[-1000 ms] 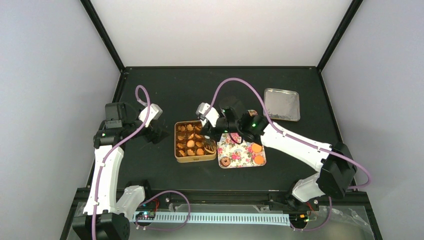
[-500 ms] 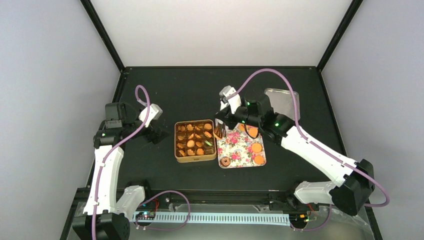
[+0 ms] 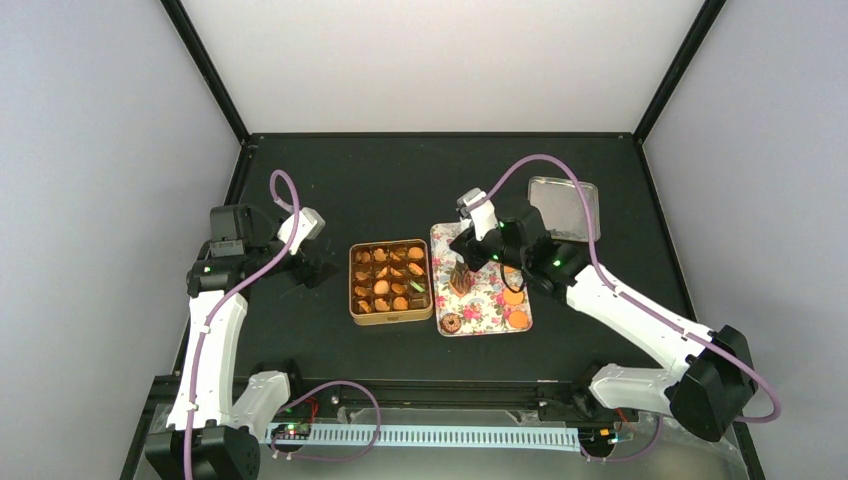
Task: Pack the cookies
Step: Place the fake cookies on the plate, then pick up the fake cookies from the plate.
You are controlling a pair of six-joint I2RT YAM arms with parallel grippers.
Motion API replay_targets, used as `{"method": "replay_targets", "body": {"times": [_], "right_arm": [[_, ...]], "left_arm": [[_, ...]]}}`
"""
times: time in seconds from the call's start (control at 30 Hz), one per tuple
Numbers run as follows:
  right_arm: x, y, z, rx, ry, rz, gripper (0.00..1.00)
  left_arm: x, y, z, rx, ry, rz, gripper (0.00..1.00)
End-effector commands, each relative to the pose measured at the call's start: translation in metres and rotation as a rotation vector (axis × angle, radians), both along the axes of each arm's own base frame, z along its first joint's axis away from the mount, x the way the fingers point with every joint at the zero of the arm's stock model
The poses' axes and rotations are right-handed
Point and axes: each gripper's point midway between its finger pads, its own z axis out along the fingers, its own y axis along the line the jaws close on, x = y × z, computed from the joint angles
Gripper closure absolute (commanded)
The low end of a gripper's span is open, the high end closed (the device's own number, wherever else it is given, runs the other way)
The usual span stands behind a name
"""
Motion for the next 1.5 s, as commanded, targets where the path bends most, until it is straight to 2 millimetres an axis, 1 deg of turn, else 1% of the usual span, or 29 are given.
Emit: {"method": "replay_targets", "body": {"times": [0.0, 0.13, 0.27, 0.33, 0.4, 0.47, 0.6, 0.83, 0.97, 1.03, 1.1, 1.23, 1.3, 1.4, 1.47], "right_arm": [[0.006, -0.009, 0.007, 0.044, -0.01, -0.066, 0.89], [0.008, -0.014, 0.005, 0.043, -0.004, -0.09, 0.82], [0.012, -0.023, 0.006, 0.025, -0.014, -0.139, 0.71], [0.014, -0.031, 0.006, 0.01, -0.022, -0.176, 0.63], [0.016, -0.039, 0.007, -0.006, -0.032, -0.216, 0.58], [0.018, -0.048, 0.008, -0.027, -0.041, -0.255, 0.58], [0.012, -0.067, 0.0, -0.091, -0.014, -0.316, 0.58], [-0.012, -0.111, -0.02, -0.135, 0.05, -0.448, 0.59], [-0.023, -0.126, -0.024, -0.134, 0.069, -0.489, 0.59], [-0.026, -0.13, -0.026, -0.131, 0.065, -0.498, 0.6], [-0.028, -0.13, -0.028, -0.114, 0.063, -0.488, 0.62], [-0.031, -0.124, -0.027, -0.095, 0.05, -0.449, 0.73], [-0.031, -0.122, -0.024, -0.093, 0.04, -0.434, 0.73], [-0.03, -0.121, -0.013, -0.092, 0.003, -0.416, 0.74], [-0.03, -0.124, 0.0, -0.084, -0.026, -0.418, 0.74]], "left_arm": [[-0.001, -0.002, 0.014, -0.005, -0.035, -0.023, 0.11], [-0.002, -0.002, 0.012, -0.007, -0.032, -0.025, 0.11], [-0.002, -0.002, 0.012, -0.005, -0.033, -0.024, 0.11], [-0.002, -0.002, 0.012, -0.005, -0.033, -0.024, 0.11], [-0.002, -0.002, 0.013, -0.004, -0.035, -0.024, 0.11], [-0.001, -0.002, 0.014, -0.004, -0.037, -0.024, 0.11], [-0.001, -0.002, 0.014, -0.005, -0.039, -0.023, 0.11], [0.001, -0.001, 0.013, -0.005, -0.038, -0.026, 0.11], [0.002, -0.002, 0.013, -0.015, -0.031, -0.03, 0.11], [0.002, -0.003, 0.013, -0.019, -0.03, -0.032, 0.11], [0.002, -0.003, 0.013, -0.022, -0.03, -0.033, 0.11], [0.001, -0.003, 0.013, -0.019, -0.032, -0.033, 0.11], [0.002, -0.003, 0.013, -0.016, -0.034, -0.033, 0.11], [0.002, -0.003, 0.013, -0.018, -0.031, -0.032, 0.11], [0.003, -0.003, 0.013, -0.021, -0.028, -0.032, 0.11]]}}
